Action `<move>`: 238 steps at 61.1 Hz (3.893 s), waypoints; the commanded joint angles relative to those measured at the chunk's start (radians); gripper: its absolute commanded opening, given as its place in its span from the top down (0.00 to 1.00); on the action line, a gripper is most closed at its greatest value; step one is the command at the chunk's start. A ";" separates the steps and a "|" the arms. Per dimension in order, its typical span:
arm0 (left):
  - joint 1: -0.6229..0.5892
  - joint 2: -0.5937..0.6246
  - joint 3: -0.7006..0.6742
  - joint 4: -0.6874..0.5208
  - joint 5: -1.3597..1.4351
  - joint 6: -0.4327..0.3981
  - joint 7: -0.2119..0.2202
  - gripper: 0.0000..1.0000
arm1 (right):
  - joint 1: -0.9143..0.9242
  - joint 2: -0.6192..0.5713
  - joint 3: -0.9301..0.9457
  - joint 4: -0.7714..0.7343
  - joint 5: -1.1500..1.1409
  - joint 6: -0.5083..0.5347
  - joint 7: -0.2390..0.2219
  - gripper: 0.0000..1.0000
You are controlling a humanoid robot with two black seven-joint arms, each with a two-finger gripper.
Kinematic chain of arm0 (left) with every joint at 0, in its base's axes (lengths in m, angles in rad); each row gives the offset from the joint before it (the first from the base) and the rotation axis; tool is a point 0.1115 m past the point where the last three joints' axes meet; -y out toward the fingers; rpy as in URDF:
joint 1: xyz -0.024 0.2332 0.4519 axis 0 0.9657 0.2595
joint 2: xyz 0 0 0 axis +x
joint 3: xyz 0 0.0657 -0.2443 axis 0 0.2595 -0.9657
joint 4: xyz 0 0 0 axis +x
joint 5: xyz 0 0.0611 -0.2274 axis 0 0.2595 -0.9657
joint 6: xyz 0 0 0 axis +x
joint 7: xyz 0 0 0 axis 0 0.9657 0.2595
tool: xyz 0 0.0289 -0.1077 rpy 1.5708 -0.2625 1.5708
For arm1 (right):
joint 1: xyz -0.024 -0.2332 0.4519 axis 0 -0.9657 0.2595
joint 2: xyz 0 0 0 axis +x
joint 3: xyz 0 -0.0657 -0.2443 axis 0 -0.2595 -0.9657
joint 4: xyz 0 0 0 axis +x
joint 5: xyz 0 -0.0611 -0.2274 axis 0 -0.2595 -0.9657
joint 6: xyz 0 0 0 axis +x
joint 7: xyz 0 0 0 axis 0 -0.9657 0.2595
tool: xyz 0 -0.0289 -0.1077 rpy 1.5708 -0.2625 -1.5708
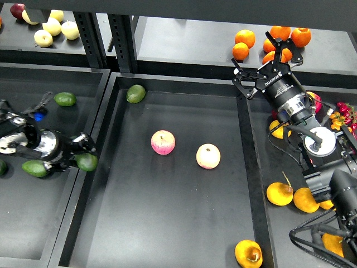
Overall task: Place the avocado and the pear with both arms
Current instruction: 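Carry the avocado with the left gripper into the avocado bin, then lower the avocado among the other avocados and open the left gripper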
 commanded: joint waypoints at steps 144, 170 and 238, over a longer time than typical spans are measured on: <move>0.145 -0.092 0.051 0.411 -0.001 0.000 0.000 0.73 | 0.002 0.000 -0.006 0.000 -0.002 0.000 -0.002 0.00; 0.159 -0.120 0.033 0.431 -0.001 0.000 0.000 0.48 | 0.000 0.000 -0.006 0.001 -0.002 0.000 -0.002 0.00; 0.119 -0.092 -0.268 0.391 -0.005 0.000 0.000 0.15 | 0.000 0.000 -0.006 -0.009 -0.002 0.000 0.000 0.00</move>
